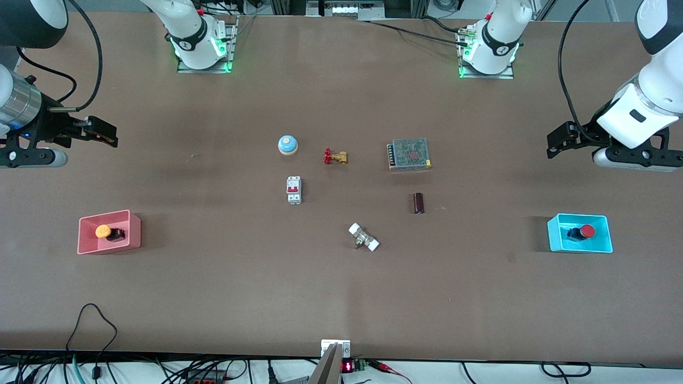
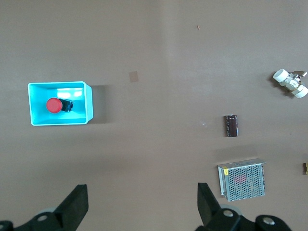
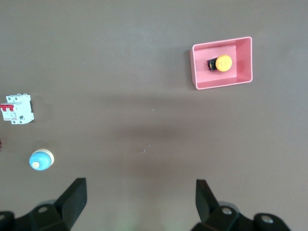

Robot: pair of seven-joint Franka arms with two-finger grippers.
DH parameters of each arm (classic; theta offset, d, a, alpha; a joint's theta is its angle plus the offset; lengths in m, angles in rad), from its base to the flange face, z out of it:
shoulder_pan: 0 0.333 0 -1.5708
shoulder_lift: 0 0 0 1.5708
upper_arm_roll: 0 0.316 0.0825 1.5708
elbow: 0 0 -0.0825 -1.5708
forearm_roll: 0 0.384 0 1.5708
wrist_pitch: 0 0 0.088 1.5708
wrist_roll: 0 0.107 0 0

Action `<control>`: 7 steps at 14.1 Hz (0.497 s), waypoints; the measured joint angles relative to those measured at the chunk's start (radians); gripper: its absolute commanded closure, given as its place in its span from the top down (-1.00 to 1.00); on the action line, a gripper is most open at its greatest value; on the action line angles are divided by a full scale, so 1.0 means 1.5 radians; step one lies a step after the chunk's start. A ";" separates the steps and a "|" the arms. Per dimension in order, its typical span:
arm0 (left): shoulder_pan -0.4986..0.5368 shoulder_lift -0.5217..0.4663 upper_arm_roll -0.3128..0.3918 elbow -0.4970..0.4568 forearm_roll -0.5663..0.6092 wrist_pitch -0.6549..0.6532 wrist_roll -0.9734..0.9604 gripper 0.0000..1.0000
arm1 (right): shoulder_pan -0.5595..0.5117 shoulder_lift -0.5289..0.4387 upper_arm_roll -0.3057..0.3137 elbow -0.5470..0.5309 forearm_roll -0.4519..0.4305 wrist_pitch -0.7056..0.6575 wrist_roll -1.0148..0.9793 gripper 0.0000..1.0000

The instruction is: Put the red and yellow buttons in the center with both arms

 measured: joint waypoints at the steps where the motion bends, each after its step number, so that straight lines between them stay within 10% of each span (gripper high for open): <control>1: 0.000 0.000 0.000 0.000 0.000 0.000 0.000 1.00 | 0.000 0.000 0.000 0.000 0.000 0.000 0.000 1.00; 7: 0.000 0.000 -0.004 0.000 0.003 -0.007 0.000 1.00 | 0.000 0.001 0.000 0.000 0.000 0.000 0.000 1.00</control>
